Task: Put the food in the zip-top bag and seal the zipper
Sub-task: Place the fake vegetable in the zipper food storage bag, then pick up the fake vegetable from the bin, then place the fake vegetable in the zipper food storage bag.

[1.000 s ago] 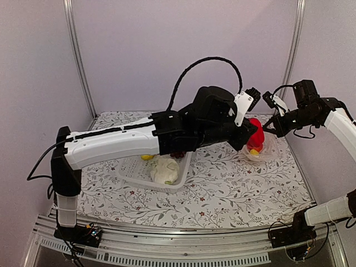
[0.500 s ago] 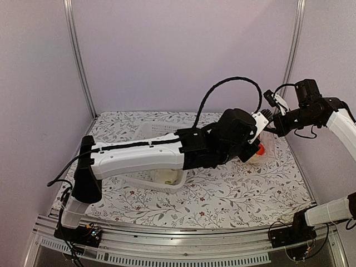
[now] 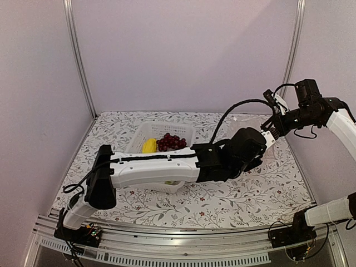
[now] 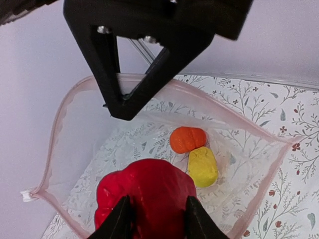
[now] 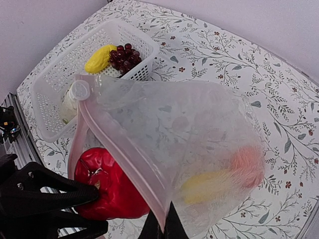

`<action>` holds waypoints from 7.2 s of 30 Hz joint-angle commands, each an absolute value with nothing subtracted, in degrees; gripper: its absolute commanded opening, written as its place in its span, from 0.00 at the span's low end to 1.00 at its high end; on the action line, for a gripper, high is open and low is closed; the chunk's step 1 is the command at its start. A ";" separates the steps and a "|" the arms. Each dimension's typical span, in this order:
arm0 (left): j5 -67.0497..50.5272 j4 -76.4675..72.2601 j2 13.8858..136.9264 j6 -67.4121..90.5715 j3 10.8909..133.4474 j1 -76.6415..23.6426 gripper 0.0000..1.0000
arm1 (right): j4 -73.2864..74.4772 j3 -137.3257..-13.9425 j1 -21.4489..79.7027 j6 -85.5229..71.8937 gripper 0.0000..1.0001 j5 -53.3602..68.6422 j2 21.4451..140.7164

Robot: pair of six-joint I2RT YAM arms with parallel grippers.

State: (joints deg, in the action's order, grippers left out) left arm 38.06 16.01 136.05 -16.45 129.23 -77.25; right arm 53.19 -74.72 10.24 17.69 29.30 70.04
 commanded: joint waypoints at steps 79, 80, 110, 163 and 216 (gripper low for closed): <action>-9.44 2.30 82.35 31.62 42.87 -40.21 0.98 | 37.08 -63.38 6.15 19.06 0.00 32.14 63.54; -9.64 2.41 82.96 31.55 42.95 -39.89 0.97 | 37.17 -63.50 6.11 18.99 0.00 32.23 63.61; -24.44 -10.53 96.99 33.39 46.05 -37.65 0.83 | 38.23 -64.78 6.15 18.63 0.00 33.22 65.95; 13.89 12.26 71.90 4.41 69.09 -63.29 0.28 | 56.19 -79.42 12.30 22.78 0.00 34.82 71.21; 28.75 -7.66 116.21 -51.53 103.03 -77.44 0.17 | 63.43 -83.91 13.05 25.75 0.00 39.24 72.39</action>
State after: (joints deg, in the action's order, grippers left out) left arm 25.74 -2.37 115.83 -47.57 109.82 -78.37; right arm 60.64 -81.38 11.53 25.61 34.54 72.71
